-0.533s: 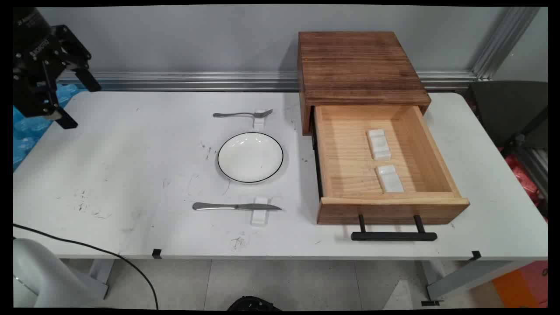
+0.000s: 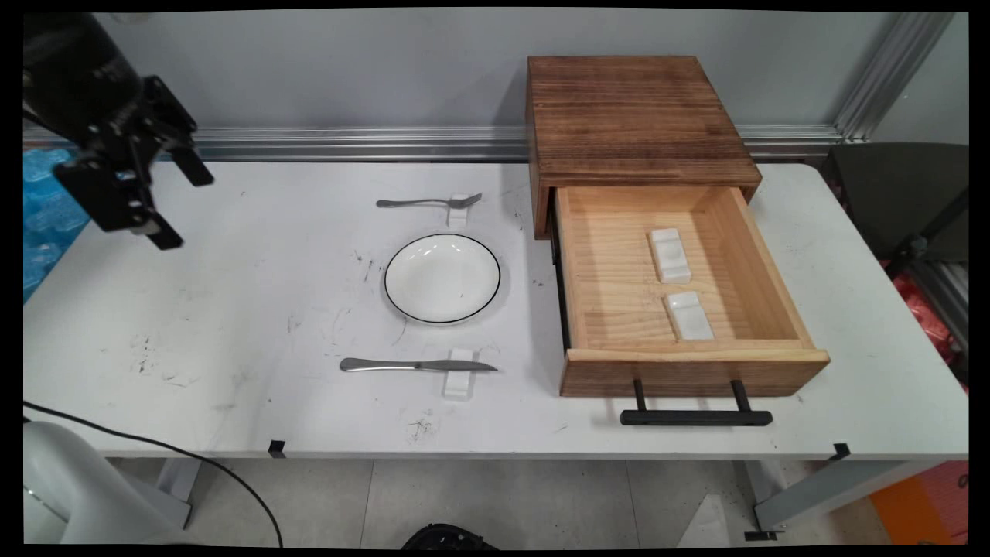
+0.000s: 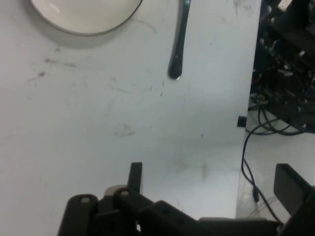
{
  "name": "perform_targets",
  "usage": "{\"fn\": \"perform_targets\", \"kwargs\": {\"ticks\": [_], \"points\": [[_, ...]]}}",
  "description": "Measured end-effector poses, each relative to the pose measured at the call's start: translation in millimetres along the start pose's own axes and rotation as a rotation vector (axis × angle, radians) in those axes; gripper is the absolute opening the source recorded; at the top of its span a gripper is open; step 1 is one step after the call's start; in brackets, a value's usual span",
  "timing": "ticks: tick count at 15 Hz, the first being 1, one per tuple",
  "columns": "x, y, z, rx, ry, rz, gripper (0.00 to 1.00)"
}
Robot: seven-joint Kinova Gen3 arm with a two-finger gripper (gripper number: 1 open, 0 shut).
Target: Pick up the knife from the right of the white plate
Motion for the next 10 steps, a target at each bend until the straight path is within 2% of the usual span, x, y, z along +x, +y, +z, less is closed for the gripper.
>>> {"fn": "perform_targets", "kwargs": {"ticks": [6, 10], "points": [[25.0, -1.0, 53.4, -0.043, 0.040, 0.022, 1.00], [35.4, -1.7, 90.4, -0.045, 0.059, 0.041, 1.00]]}}
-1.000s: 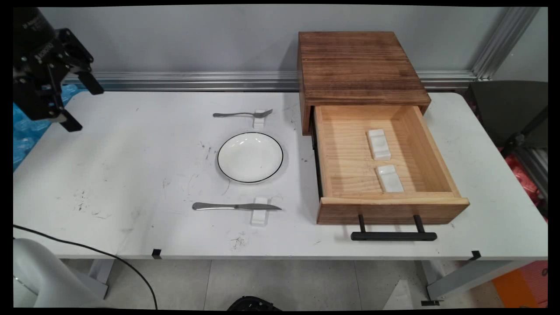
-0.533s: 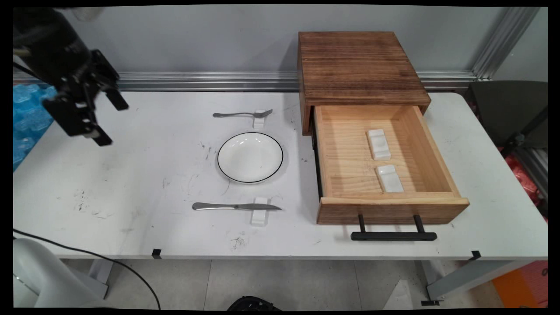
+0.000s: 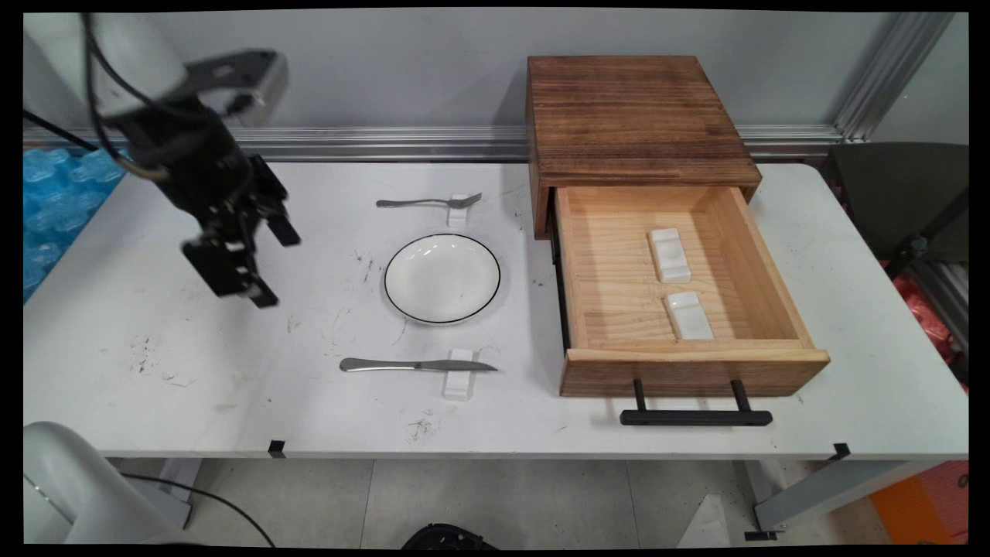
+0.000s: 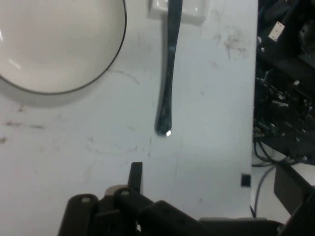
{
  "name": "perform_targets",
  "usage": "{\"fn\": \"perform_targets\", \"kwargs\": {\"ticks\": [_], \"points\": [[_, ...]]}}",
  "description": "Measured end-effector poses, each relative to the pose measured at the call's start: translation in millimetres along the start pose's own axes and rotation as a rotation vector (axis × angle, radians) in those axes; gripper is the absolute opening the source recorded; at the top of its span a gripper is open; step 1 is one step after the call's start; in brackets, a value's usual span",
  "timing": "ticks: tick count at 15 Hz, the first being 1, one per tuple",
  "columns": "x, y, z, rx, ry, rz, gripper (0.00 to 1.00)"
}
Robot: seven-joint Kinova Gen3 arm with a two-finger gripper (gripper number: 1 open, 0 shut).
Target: Pick up the knife from the right of the white plate
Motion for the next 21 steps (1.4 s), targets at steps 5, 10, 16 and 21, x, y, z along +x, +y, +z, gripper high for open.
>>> {"fn": "perform_targets", "kwargs": {"ticks": [5, 10, 16, 21], "points": [[9.1, -4.3, 52.9, 0.002, 0.019, 0.012, 1.00], [20.2, -11.6, 109.5, 0.005, 0.040, 0.035, 1.00], [29.4, -17.3, 161.1, 0.003, 0.054, 0.079, 1.00], [34.4, -23.3, 191.3, 0.009, 0.062, 0.099, 1.00]]}}
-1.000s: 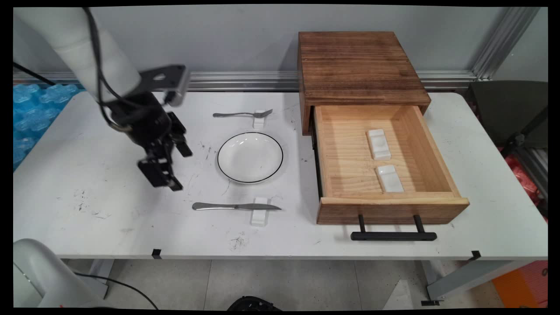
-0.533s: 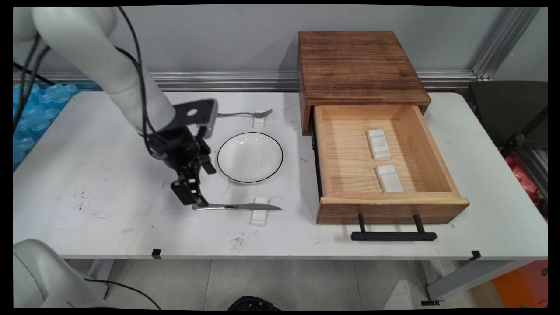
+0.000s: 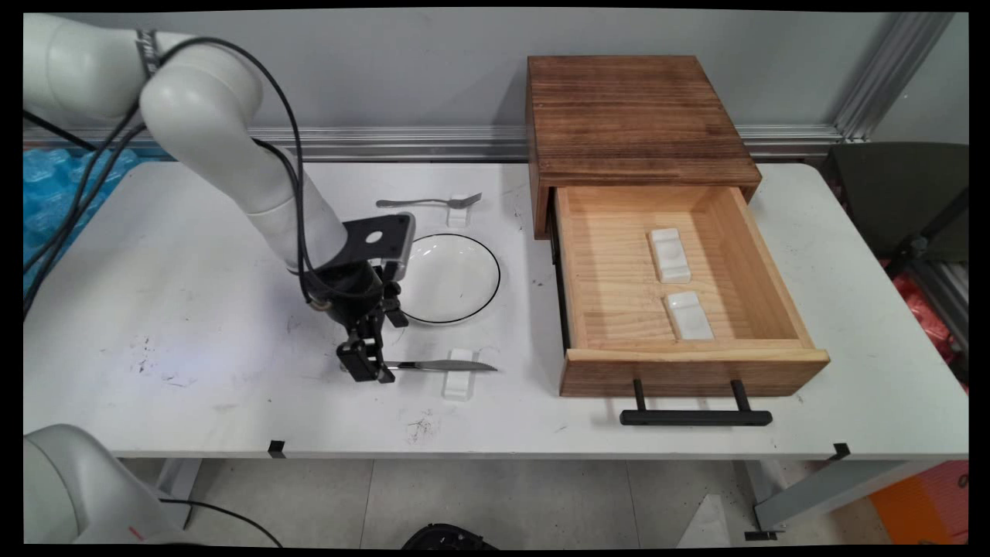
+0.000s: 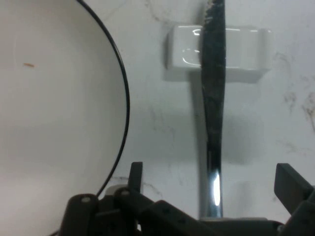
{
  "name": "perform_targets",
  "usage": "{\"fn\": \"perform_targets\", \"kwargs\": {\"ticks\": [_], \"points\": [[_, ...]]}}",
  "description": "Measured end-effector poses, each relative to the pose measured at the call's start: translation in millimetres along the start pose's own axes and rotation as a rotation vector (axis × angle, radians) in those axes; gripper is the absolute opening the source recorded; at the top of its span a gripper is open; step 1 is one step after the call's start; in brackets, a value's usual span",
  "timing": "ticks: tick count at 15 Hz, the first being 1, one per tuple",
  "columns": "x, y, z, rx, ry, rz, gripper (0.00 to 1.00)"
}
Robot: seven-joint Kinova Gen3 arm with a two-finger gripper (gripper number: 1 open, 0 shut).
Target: Pick up the knife from the right of the white plate
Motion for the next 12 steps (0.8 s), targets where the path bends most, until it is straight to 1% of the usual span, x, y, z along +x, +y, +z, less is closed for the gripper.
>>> {"fn": "perform_targets", "kwargs": {"ticks": [3, 9, 10, 12], "points": [[0.4, -2.8, 9.2, 0.000, 0.002, 0.005, 1.00], [0.8, -5.5, 16.3, -0.011, 0.009, 0.017, 1.00], [0.5, -5.5, 16.6, -0.013, 0.009, 0.018, 0.00], [0.3, -5.5, 16.7, -0.019, 0.011, 0.022, 0.00]]}}
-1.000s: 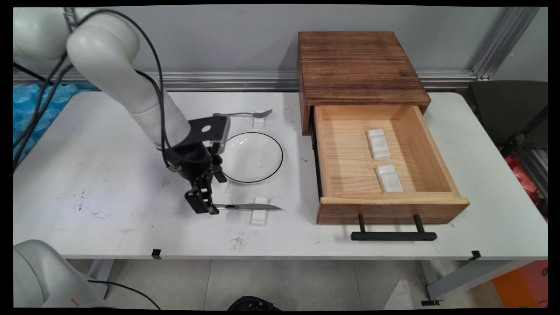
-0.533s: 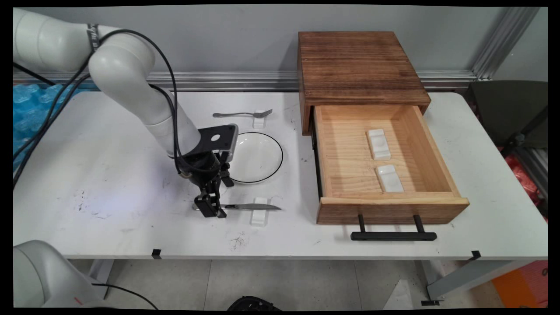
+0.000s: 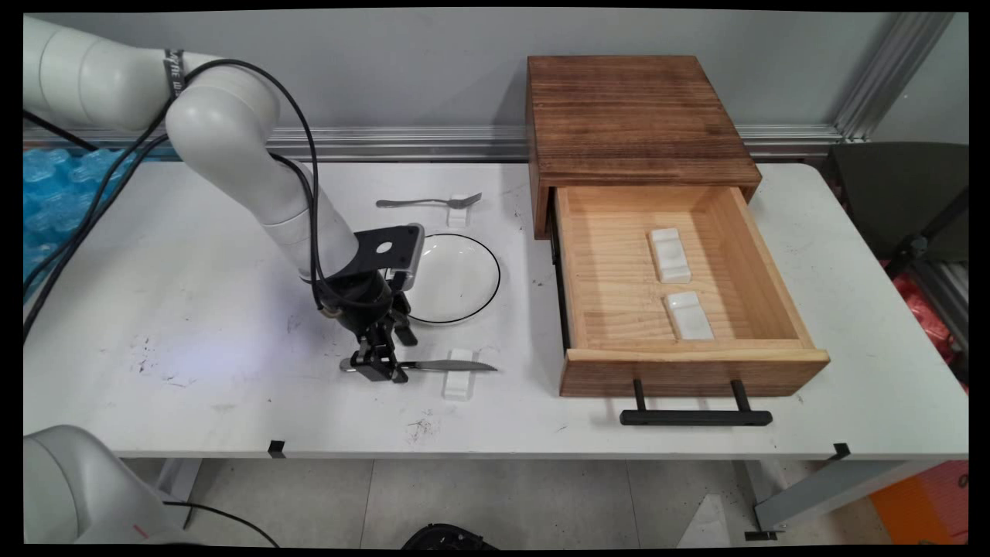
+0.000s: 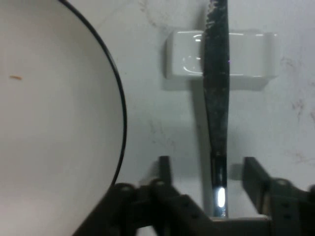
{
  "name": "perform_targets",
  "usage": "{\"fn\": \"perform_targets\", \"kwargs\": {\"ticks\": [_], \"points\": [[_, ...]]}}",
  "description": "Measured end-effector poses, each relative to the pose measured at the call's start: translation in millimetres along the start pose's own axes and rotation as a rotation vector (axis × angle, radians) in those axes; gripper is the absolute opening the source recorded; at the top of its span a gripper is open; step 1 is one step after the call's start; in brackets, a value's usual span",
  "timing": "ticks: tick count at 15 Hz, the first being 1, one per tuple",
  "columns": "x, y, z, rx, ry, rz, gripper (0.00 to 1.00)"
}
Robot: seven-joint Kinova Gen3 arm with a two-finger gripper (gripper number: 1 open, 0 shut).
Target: Pick up the knife from the right of the white plate, then place the picked object into the drawer
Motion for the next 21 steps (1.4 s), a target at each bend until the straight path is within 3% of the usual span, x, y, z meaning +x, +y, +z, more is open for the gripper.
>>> {"fn": "perform_targets", "kwargs": {"ticks": [14, 17, 21], "points": [[2.2, 2.2, -11.5, -0.039, 0.002, 0.024, 0.00], [4.7, 2.4, -25.8, -0.046, -0.008, 0.025, 0.00], [10.9, 8.4, -72.2, -0.056, -0.038, 0.014, 0.00]]}}
